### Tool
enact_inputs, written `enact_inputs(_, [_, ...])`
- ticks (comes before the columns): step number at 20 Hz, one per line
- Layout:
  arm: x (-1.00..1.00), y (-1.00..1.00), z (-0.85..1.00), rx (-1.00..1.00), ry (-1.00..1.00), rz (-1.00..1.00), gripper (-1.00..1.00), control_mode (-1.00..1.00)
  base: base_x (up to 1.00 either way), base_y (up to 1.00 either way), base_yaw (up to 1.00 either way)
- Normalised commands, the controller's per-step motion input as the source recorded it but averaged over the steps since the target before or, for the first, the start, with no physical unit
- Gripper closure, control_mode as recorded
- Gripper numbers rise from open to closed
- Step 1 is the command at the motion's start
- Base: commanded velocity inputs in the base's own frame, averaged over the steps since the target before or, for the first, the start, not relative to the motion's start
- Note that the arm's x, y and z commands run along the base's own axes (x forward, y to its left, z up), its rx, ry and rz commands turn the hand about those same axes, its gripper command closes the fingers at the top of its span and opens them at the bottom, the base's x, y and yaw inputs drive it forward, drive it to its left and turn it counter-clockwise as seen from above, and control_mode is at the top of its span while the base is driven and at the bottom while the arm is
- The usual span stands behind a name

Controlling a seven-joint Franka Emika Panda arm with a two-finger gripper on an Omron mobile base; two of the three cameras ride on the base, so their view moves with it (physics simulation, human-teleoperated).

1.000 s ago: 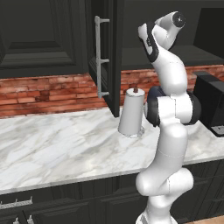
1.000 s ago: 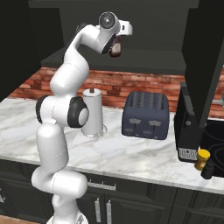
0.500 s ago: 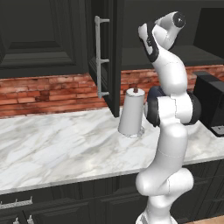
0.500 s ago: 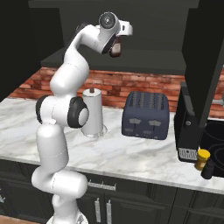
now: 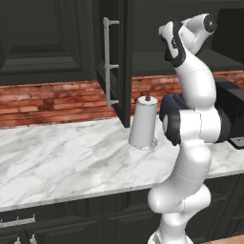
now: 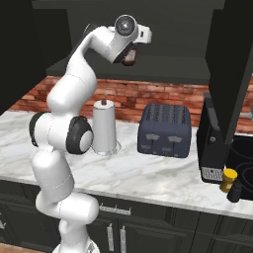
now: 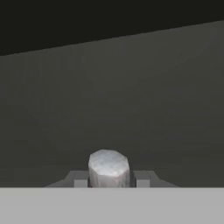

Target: Collect the turmeric, ketchup, and shaker from the cabinet and place them next to the stove.

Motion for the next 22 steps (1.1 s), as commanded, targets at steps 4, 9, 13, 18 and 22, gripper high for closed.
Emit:
enact_inputs(4, [-1.0, -0.41, 0.01, 0.11, -0.16, 0.0, 1.0, -1.0, 0.0, 0.0, 0.0])
enact_inputs(9, [-1.0, -0.54, 0.29, 0.04, -0.21, 0.0, 1.0, -1.0, 0.0, 0.0, 0.0])
enact_inputs(13, [-1.0, -0.54, 0.12, 0.0, -0.11, -0.02, 1.0, -1.0, 0.0, 0.0, 0.0])
enact_inputs(18, [-1.0, -0.43, -0.44, -0.11, 0.0, -0.01, 1.0, -1.0, 0.0, 0.0, 0.0])
enact_inputs(22, [-1.0, -0.55, -0.74, -0.17, -0.02, 0.0, 1.0, -1.0, 0.0, 0.0, 0.0])
